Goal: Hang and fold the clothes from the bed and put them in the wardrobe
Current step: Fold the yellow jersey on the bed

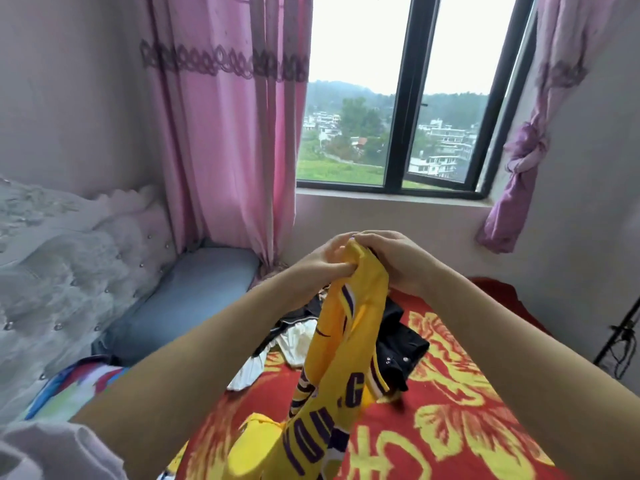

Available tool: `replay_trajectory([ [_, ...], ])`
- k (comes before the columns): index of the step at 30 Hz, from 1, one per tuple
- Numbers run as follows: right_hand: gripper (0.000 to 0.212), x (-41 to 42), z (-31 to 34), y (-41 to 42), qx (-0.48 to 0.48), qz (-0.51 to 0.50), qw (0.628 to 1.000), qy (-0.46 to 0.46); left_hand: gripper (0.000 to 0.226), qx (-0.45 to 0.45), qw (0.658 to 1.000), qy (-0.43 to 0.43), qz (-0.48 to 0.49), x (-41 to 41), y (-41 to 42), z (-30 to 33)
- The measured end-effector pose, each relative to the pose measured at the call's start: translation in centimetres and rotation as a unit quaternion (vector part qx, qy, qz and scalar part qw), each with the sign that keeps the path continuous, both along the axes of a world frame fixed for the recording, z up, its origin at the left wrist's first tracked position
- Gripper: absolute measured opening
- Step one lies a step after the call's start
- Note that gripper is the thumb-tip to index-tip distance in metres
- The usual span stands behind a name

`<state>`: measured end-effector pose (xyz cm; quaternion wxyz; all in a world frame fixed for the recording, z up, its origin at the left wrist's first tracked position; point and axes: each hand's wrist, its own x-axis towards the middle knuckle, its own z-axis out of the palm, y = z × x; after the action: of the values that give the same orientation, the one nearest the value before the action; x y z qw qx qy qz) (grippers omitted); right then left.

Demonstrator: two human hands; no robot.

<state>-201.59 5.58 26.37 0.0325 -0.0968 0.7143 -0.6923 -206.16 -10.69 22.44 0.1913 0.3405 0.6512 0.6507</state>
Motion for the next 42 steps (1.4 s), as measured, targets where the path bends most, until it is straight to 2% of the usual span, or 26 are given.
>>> replay_trajectory([
  [1,0.019,-0.1,0.6,-0.1,0.052,-0.011,0.998,0.019,0.057,-0.022,0.999,0.015,-0.032,0.0,0.0,0.8],
  [3,0.02,-0.5,1.3,-0.3,0.161,-0.059,0.983,0.064,0.043,-0.073,0.995,-0.001,-0.064,-0.2,0.0,1.8],
  [5,0.014,-0.5,1.0,-0.1,0.226,-0.118,0.961,0.112,0.024,-0.125,0.992,-0.03,-0.019,-0.6,0.2,2.3],
  [7,0.015,-0.1,0.0,0.7,0.237,-0.14,0.955,0.113,0.017,-0.177,0.982,-0.041,0.045,-1.1,0.6,2.5],
  [11,0.039,2.1,-3.1,3.3,0.298,-0.017,0.954,-0.007,0.028,-0.098,0.978,-0.173,0.063,-1.4,1.5,3.1],
  [13,0.041,2.9,-5.0,3.6,0.321,0.024,0.946,-0.041,0.034,-0.047,0.972,-0.228,0.042,-1.4,2.0,3.5],
  [15,0.031,3.2,-6.6,3.1,0.314,0.0,0.949,-0.02,0.028,-0.007,0.97,-0.242,0.005,-1.2,2.5,3.9],
  [17,0.037,3.0,-6.8,2.7,0.274,-0.101,0.956,0.013,0.013,0.014,0.971,-0.236,-0.021,-0.8,3.0,4.1],
  [19,0.048,2.8,-5.9,3.2,0.246,-0.196,0.948,0.052,0.01,0.013,0.977,-0.213,-0.022,-0.4,3.2,4.3],
  [20,0.048,2.6,-5.3,3.7,0.247,-0.225,0.94,0.073,0.014,0.01,0.981,-0.195,-0.017,-0.2,3.0,4.3],
  [23,0.027,1.6,-2.8,5.2,0.26,-0.259,0.927,0.073,0.021,-0.02,0.99,-0.138,-0.039,0.4,2.4,4.4],
  [25,0.02,1.0,-0.8,5.4,0.256,-0.243,0.936,0.024,0.028,-0.038,0.991,-0.107,-0.064,0.8,2.2,4.4],
  [27,0.015,0.7,1.0,5.4,0.177,-0.219,0.959,-0.039,0.04,-0.035,0.992,-0.081,-0.095,1.0,2.1,4.3],
  [29,0.017,0.8,2.7,5.6,0.101,-0.184,0.976,-0.052,0.045,-0.025,0.992,-0.059,-0.108,1.3,2.1,4.0],
  [31,0.021,1.2,4.3,6.1,0.019,-0.133,0.99,-0.036,0.042,-0.073,0.993,-0.035,-0.091,1.8,1.7,3.0],
  [32,0.022,1.3,5.1,6.4,-0.027,-0.119,0.992,-0.026,0.047,-0.135,0.988,-0.01,-0.07,1.9,1.4,2.1],
  [33,0.024,1.3,6.0,6.8,-0.067,-0.117,0.991,-0.015,0.047,-0.219,0.974,0.028,-0.053,2.1,1.2,0.9],
  [34,0.025,1.3,6.8,7.2,-0.101,-0.121,0.988,-0.005,0.042,-0.317,0.944,0.082,-0.043,2.0,1.0,-0.6],
  [35,0.023,1.1,7.6,7.7,-0.133,-0.129,0.983,0.003,0.032,-0.416,0.898,0.139,-0.033,2.0,0.9,-2.2],
  [36,0.019,0.9,8.1,8.2,-0.161,-0.134,0.978,0.012,0.031,-0.5,0.844,0.192,-0.017,1.6,0.7,-3.7],
  [37,0.015,0.7,8.4,8.6,-0.176,-0.139,0.974,0.02,0.033,-0.546,0.805,0.232,0.002,1.1,0.4,-4.8],
  [38,0.014,0.5,8.4,8.9,-0.181,-0.152,0.971,0.021,0.031,-0.546,0.798,0.256,0.02,0.5,0.0,-5.2],
  [40,0.015,0.3,7.6,9.7,-0.181,-0.193,0.964,0.006,0.03,-0.473,0.832,0.283,0.059,-1.1,-1.4,-4.2],
  [42,0.022,0.4,6.4,10.3,-0.194,-0.207,0.959,0.002,0.038,-0.432,0.84,0.312,0.101,-2.8,-3.5,-2.0],
])
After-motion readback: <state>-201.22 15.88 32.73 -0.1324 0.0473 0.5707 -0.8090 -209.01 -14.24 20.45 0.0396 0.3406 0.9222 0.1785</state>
